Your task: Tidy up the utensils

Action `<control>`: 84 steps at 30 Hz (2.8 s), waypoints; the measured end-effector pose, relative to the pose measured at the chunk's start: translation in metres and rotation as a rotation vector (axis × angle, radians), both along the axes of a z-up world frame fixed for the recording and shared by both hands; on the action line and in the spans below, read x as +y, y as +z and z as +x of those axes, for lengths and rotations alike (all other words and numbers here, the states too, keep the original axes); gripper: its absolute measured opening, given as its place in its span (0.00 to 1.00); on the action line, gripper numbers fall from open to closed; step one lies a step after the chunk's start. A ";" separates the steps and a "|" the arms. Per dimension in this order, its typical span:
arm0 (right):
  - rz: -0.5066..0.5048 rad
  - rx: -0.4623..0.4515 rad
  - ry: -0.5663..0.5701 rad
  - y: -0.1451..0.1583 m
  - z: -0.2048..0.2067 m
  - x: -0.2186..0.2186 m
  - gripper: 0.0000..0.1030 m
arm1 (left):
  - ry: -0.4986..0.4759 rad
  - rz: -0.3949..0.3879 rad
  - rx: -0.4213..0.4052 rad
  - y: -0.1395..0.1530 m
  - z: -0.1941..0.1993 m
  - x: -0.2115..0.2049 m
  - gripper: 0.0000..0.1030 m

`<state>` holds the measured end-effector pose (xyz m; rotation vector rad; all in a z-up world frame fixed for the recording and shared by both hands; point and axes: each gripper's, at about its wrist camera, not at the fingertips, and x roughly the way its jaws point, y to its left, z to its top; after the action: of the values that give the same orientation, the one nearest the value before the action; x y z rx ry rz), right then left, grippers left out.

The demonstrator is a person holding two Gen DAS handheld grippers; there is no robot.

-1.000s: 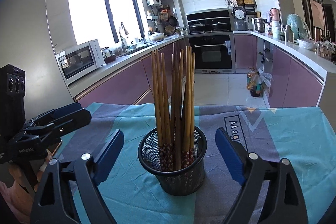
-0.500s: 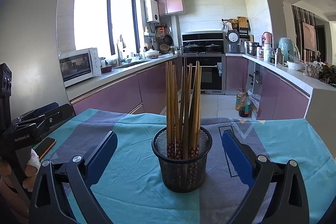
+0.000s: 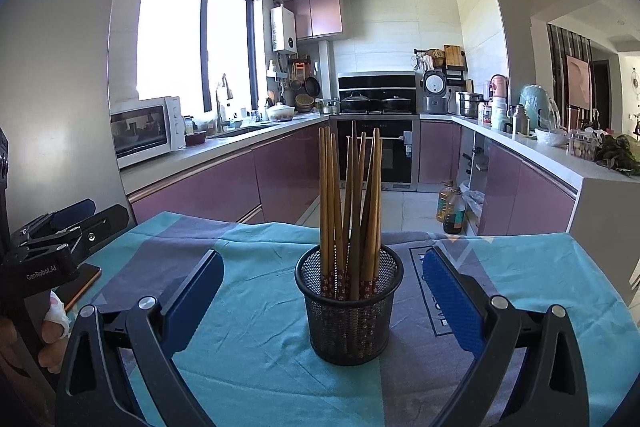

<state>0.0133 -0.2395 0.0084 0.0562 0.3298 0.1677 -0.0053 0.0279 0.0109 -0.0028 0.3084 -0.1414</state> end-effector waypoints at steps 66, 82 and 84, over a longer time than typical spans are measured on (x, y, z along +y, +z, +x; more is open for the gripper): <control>0.002 -0.022 -0.031 0.003 -0.004 0.001 0.94 | 0.012 0.014 -0.009 0.005 -0.010 -0.008 0.94; 0.007 -0.024 -0.036 0.004 -0.003 0.001 0.94 | 0.014 0.014 -0.008 0.004 -0.011 -0.008 0.94; 0.006 -0.024 -0.038 0.004 -0.004 0.001 0.94 | 0.014 0.015 -0.008 0.003 -0.011 -0.008 0.94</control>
<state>0.0097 -0.2380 0.0123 0.0658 0.3044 0.1320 -0.0159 0.0201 0.0142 0.0105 0.3015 -0.1250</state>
